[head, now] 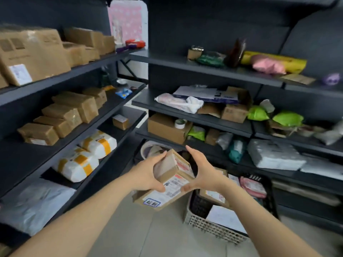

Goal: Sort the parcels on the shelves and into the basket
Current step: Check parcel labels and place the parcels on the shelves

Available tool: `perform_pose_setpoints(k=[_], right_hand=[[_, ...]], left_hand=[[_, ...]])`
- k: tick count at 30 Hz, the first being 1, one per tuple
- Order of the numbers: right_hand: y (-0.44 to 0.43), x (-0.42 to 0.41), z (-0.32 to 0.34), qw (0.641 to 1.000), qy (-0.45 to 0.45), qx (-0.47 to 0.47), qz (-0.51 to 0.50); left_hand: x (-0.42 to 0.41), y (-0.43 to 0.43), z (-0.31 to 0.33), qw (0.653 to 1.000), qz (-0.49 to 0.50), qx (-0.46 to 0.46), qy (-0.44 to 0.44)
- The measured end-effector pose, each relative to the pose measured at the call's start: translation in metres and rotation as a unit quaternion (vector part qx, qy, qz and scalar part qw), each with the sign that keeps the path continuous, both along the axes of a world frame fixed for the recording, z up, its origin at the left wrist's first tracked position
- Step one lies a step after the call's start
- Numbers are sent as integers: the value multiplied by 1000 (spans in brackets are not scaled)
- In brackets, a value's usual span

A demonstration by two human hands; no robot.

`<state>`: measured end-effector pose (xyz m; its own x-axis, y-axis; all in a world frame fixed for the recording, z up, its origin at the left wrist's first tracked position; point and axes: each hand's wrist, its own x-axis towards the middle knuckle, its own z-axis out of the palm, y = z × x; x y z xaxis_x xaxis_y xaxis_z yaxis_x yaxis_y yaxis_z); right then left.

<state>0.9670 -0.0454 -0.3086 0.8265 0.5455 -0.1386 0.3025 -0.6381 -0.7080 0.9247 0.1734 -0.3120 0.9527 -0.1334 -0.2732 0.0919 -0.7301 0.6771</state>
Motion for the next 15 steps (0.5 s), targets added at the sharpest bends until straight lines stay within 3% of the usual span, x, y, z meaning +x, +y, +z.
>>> perform_pose_setpoints(k=[9, 15], right_hand=[[-140, 10, -25, 992, 113, 8, -49], [-199, 24, -53, 984, 143, 31, -97]], left_hand=[[45, -138, -3, 979, -170, 108, 13], [78, -195, -18, 969, -221, 90, 61]])
